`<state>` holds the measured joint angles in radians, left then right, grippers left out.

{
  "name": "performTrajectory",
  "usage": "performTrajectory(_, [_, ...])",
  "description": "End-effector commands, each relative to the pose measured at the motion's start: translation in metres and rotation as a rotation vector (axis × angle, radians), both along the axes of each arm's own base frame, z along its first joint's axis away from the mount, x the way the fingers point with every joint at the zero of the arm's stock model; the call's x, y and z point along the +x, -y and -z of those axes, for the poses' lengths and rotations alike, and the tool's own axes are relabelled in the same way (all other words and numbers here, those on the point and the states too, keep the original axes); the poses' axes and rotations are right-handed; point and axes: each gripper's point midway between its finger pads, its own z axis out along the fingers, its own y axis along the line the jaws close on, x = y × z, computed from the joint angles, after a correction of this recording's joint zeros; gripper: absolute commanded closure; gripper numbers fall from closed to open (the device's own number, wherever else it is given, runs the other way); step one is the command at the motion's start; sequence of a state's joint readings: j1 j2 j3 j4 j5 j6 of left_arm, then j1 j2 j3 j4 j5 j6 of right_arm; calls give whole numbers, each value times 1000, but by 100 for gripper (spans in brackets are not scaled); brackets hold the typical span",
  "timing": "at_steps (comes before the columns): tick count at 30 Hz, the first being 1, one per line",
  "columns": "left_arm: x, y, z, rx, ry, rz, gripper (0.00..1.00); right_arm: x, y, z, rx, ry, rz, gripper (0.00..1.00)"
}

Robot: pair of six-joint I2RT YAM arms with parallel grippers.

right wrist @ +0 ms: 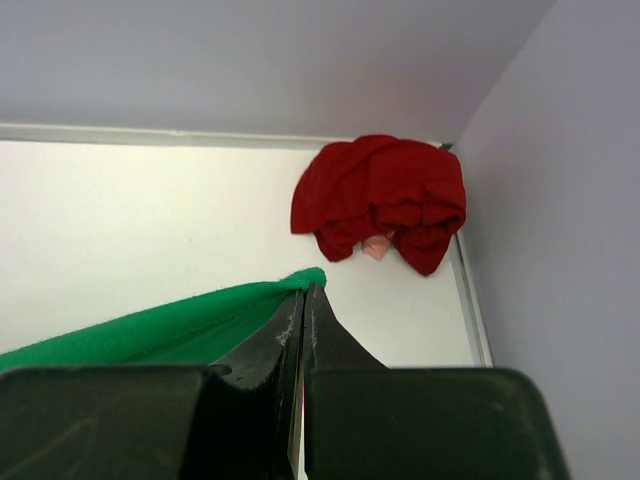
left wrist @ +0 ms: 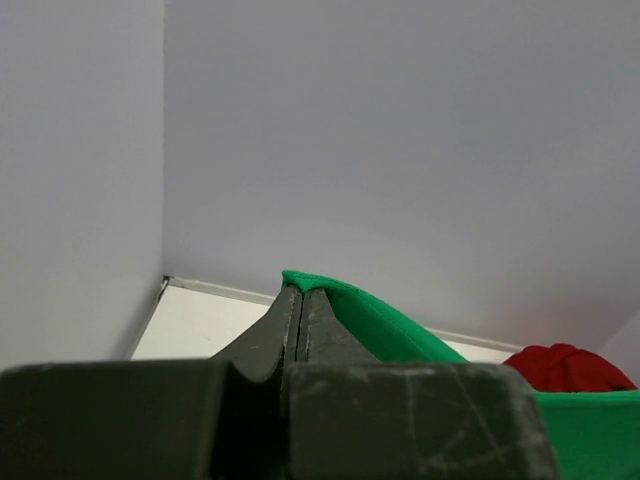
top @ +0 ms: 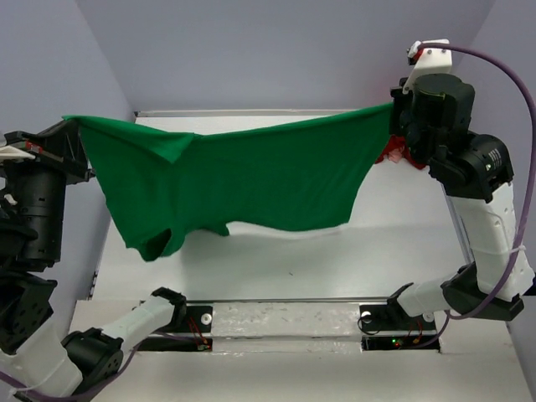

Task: Fold and stack the t-shirts
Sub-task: Flatten the tshirt out

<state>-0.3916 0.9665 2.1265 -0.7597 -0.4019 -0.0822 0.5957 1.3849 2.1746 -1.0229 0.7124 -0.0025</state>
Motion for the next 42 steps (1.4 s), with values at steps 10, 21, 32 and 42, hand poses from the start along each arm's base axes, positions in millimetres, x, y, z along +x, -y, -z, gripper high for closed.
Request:
performTrajectory(10, [143,45,50,121,-279,-93,100,67,-31,78,-122,-187,132,100])
performTrajectory(21, [314,74,236,198,-642,-90,100,178,-45,170,-120,-333,101,100])
performTrajectory(32, [398,75,324,222,-727,-73,100,251,-35,248,-128,-441,24,100])
performTrajectory(42, [415,103,355,198,-757,42,100,278,-34,287,-113,-480,0,100])
